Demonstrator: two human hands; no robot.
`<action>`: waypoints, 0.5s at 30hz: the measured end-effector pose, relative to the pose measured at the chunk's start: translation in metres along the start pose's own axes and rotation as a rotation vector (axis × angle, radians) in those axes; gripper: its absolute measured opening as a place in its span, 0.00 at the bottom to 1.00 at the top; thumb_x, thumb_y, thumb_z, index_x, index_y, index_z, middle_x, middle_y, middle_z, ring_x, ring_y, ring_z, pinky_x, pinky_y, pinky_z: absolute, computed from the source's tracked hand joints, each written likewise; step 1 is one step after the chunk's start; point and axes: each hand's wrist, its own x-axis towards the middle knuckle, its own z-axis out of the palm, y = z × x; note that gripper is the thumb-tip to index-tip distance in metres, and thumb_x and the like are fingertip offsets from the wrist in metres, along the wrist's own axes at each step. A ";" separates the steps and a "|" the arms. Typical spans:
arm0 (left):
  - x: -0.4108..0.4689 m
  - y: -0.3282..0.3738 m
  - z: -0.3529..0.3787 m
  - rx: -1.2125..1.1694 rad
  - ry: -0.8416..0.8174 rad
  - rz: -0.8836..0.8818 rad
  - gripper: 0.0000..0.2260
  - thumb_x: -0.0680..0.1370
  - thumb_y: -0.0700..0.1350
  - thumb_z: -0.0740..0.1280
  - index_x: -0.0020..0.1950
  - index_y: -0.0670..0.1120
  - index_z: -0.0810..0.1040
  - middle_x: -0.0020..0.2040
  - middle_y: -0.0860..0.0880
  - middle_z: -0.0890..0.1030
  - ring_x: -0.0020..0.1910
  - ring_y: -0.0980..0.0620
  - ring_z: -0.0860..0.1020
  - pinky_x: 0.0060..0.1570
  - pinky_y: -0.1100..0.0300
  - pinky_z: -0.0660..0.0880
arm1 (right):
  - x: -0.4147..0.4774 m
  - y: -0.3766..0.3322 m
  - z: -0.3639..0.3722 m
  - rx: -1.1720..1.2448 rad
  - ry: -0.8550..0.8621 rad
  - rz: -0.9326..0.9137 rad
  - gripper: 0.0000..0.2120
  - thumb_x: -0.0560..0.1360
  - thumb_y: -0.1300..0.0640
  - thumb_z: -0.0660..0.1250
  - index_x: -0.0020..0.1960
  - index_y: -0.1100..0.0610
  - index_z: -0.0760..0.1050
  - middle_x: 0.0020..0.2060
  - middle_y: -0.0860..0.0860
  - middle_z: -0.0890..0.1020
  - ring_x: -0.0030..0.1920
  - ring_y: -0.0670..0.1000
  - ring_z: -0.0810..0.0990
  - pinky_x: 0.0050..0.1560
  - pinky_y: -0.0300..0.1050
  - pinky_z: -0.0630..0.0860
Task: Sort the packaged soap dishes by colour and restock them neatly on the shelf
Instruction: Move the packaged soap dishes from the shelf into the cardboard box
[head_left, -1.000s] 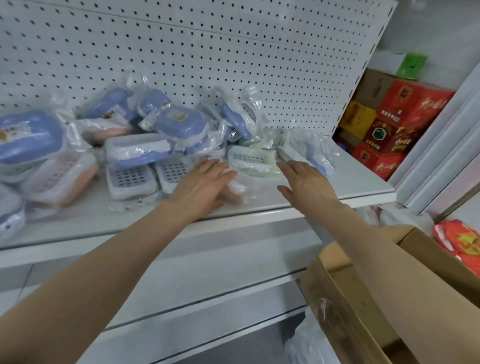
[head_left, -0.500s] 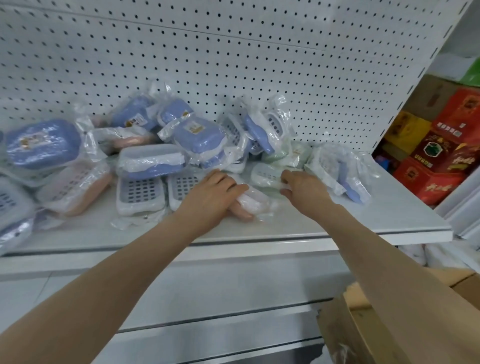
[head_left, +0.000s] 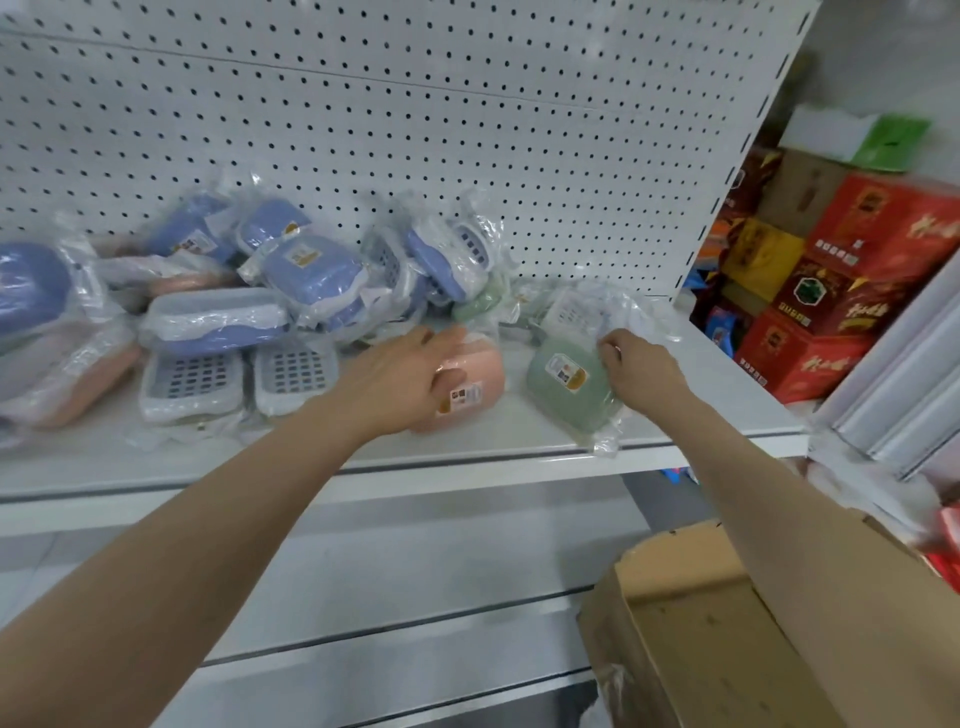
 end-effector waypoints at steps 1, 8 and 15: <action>0.002 0.002 0.000 -0.011 -0.027 -0.027 0.22 0.81 0.57 0.56 0.75 0.55 0.61 0.66 0.46 0.73 0.59 0.41 0.75 0.55 0.49 0.73 | -0.002 0.002 0.002 -0.037 0.042 -0.018 0.17 0.83 0.48 0.50 0.61 0.56 0.72 0.51 0.58 0.81 0.46 0.59 0.75 0.44 0.49 0.71; 0.011 0.018 0.009 0.199 0.097 -0.060 0.17 0.80 0.49 0.62 0.69 0.48 0.71 0.64 0.46 0.75 0.59 0.41 0.73 0.57 0.48 0.71 | -0.013 -0.001 0.020 -0.433 0.019 -0.226 0.37 0.72 0.32 0.62 0.72 0.55 0.61 0.62 0.56 0.73 0.59 0.59 0.75 0.56 0.53 0.74; 0.000 0.020 0.027 0.301 -0.018 -0.107 0.44 0.68 0.62 0.71 0.77 0.46 0.57 0.69 0.46 0.69 0.63 0.43 0.71 0.62 0.49 0.69 | -0.013 -0.002 0.027 -0.498 -0.025 -0.259 0.47 0.66 0.36 0.71 0.74 0.56 0.53 0.65 0.55 0.66 0.62 0.59 0.70 0.59 0.54 0.70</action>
